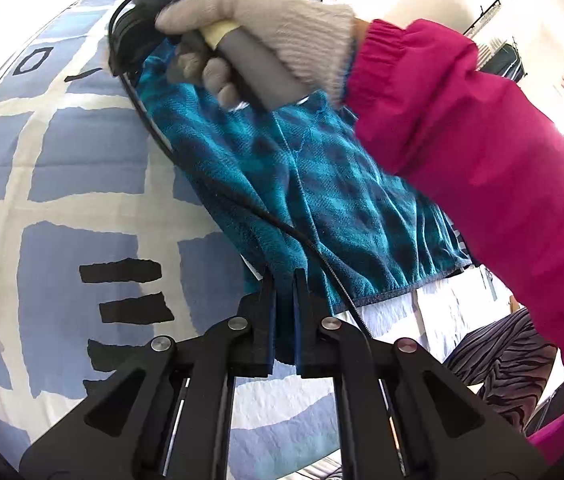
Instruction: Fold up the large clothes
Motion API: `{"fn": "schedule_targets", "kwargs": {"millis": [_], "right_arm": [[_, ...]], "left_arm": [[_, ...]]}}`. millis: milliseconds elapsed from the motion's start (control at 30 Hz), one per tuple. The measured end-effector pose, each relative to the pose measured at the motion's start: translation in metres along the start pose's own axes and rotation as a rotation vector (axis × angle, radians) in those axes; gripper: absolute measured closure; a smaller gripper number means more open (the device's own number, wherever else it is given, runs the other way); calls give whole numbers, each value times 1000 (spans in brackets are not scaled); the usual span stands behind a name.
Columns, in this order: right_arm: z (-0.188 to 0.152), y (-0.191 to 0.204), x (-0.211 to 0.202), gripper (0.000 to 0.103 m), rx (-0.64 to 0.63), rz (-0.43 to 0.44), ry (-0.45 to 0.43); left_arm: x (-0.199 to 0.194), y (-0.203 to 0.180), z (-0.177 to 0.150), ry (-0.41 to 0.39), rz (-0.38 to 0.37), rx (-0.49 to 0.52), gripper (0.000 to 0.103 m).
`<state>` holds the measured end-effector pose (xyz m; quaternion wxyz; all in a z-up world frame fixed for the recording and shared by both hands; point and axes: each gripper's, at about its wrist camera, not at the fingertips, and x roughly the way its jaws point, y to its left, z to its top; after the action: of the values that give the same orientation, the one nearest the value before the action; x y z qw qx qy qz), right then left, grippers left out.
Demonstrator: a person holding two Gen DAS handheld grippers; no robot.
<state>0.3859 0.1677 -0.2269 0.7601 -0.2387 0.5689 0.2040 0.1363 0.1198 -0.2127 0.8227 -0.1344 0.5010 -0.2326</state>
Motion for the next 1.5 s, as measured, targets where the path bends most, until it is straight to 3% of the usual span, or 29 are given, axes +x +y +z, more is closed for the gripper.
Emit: {"fn": "schedule_targets", "kwargs": {"millis": [67, 100, 133, 200, 467, 633, 833, 967, 1000, 1100, 1167, 1200, 1267, 1300, 1367, 1400, 1500], "right_arm": [[-1, 1, -2, 68, -4, -1, -13], [-2, 0, -2, 87, -9, -50, -17], [-3, -2, -2, 94, -9, -66, -23], [-7, -13, -6, 96, 32, -10, -48], [-37, -105, -32, 98, 366, 409, -184], [-65, -156, -45, 98, 493, 558, -274], [-109, -211, -48, 98, 601, 665, -361], [-147, -251, -38, 98, 692, 684, -387], [-157, -260, -34, 98, 704, 641, -377], [-171, -267, -36, 83, 611, 445, -317], [-174, -273, -49, 78, 562, 374, -345], [-173, -274, -59, 78, 546, 373, -370], [-168, -272, -75, 77, 517, 450, -406], [-161, -269, -79, 70, 504, 492, -406], [-140, -264, -72, 44, 480, 584, -349], [-132, -262, -67, 33, 472, 588, -324], [-113, -262, -49, 36, 507, 422, -258]], "left_arm": [[0, -4, 2, -4, 3, 4, 99], [0, -4, 4, -7, 10, 8, 99], [-1, -5, 5, -10, 15, 11, 99], [-5, -13, 7, -14, 28, 28, 99], [-1, -53, 9, -22, 83, 127, 99], [12, -88, 15, -4, 88, 188, 99], [34, -126, 15, 35, 88, 262, 99], [57, -150, 14, 74, 100, 322, 99], [62, -153, 13, 86, 103, 331, 99], [81, -160, 11, 126, 104, 341, 99], [89, -162, 9, 145, 106, 344, 99], [91, -162, 9, 149, 105, 346, 99], [94, -162, 8, 157, 105, 348, 99], [95, -161, 8, 158, 104, 345, 99], [96, -161, 9, 161, 101, 342, 99], [97, -160, 8, 162, 100, 342, 99], [99, -161, 9, 162, 101, 355, 99]]}}
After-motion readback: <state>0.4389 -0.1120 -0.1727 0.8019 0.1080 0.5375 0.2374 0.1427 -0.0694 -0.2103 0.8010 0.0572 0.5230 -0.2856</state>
